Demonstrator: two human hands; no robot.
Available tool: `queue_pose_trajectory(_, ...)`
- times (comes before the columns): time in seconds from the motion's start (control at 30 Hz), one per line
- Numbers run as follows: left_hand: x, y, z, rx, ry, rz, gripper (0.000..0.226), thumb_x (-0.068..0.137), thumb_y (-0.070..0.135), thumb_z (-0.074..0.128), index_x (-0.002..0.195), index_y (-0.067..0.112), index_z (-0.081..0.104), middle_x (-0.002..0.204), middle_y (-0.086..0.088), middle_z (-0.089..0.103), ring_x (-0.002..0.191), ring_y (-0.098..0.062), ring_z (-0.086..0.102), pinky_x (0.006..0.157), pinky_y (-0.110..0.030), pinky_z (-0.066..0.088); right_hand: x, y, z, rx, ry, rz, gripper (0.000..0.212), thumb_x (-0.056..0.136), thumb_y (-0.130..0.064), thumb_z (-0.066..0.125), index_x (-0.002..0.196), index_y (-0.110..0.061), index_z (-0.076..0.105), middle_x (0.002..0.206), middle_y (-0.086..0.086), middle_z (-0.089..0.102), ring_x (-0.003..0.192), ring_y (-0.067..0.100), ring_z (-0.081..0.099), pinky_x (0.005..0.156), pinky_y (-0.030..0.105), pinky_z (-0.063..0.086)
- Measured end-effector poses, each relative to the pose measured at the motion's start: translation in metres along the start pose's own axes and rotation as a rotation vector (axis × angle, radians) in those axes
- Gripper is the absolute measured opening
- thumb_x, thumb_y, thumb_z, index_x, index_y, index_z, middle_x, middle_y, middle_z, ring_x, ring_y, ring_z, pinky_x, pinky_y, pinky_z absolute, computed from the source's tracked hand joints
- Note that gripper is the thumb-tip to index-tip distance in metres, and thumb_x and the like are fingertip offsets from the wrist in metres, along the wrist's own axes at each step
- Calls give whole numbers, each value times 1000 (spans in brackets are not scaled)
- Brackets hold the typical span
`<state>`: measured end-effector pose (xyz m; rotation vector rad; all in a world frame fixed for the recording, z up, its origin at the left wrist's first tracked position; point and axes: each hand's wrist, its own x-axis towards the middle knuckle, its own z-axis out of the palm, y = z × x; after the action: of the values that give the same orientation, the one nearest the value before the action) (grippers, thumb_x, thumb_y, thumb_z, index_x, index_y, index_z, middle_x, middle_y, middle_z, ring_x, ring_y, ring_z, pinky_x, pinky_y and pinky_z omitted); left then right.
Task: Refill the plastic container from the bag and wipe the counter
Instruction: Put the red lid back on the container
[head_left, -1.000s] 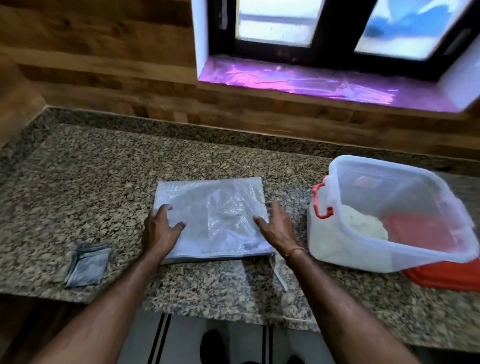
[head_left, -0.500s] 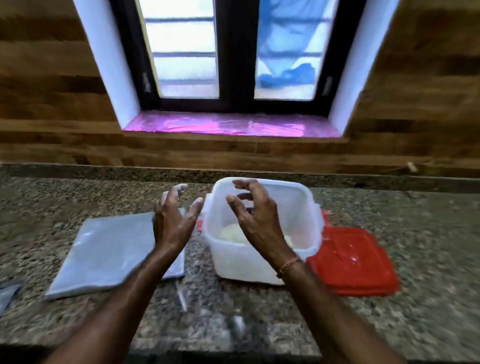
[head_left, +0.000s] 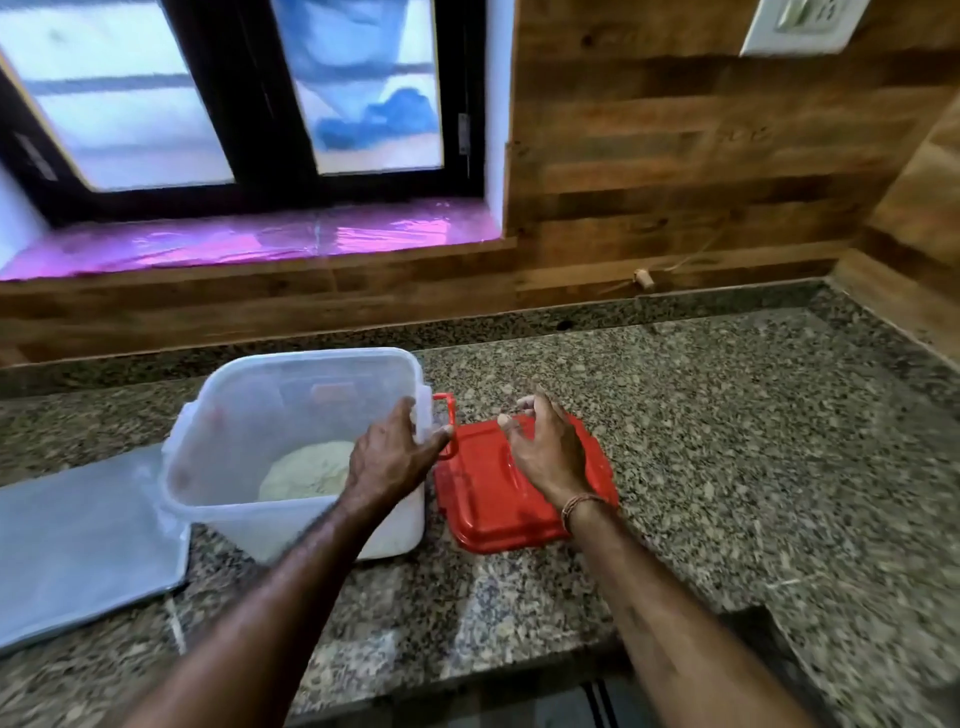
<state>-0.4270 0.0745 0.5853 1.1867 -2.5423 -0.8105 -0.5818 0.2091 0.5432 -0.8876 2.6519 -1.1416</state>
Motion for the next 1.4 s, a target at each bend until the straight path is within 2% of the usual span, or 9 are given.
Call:
queue_pose_trajectory(0.2,-1,7,6,14,144,7,66,88,54,68,141,20,52,125,-8,72,112,-32,67,84,-39,51,18,70,10,-208,-218,311,78,80,-67,66,142,-26,41,143,10,46,131,33,45,105,49,42)
queue_pose_trajectory(0.33,4,7,10,8,192,-3,67,87,55,70,140,18,56,122,-9,73,112,-32,67,86,-39,51,35,117,17,-270,-238,555,107,64,-74,77,146,-25,27,141,19,42,126,39,46,102,52,41)
queue_pose_trajectory(0.47,11,10,10,-9,211,-29,70,86,54,71,142,15,55,121,-11,73,113,-31,66,88,-38,50,40,129,29,-269,-282,579,117,60,-68,83,151,-26,24,141,18,41,128,40,45,103,55,40)
queue_pose_trajectory(0.67,13,16,10,4,207,-60,66,87,50,72,141,15,57,120,-12,73,113,-31,66,89,-36,49,40,126,37,-192,-227,623,104,53,-68,86,133,-22,38,132,15,41,119,39,48,94,55,48)
queue_pose_trajectory(0.8,14,15,10,4,192,-73,67,87,51,71,141,14,57,119,-12,73,112,-31,66,89,-37,49,47,145,32,259,-111,773,83,48,-63,91,111,-18,60,120,10,55,101,34,61,87,54,58)
queue_pose_trajectory(0.97,14,13,9,24,165,-63,70,88,54,69,143,12,54,119,-13,72,113,-32,65,88,-37,49,36,145,4,802,-126,813,39,72,-17,89,105,-10,70,101,18,77,86,34,76,75,53,63)
queue_pose_trajectory(1.07,13,13,8,26,158,-60,71,89,55,68,144,13,53,120,-12,72,113,-31,65,87,-36,49,31,150,-17,912,-80,853,52,68,-19,91,113,-17,64,105,17,74,93,38,74,77,64,59)
queue_pose_trajectory(1.2,9,17,5,31,142,-63,69,90,61,63,141,15,55,122,-11,72,113,-31,66,84,-35,48,28,157,-53,1040,-67,891,63,67,-28,91,124,-15,68,111,20,75,98,39,73,68,53,61)
queue_pose_trajectory(1.4,6,21,-13,-322,100,-66,69,93,69,47,142,21,55,134,-8,66,117,-25,65,96,-37,47,35,112,-90,1141,-103,723,61,73,-32,87,129,-18,66,119,20,73,110,40,70,88,64,56)
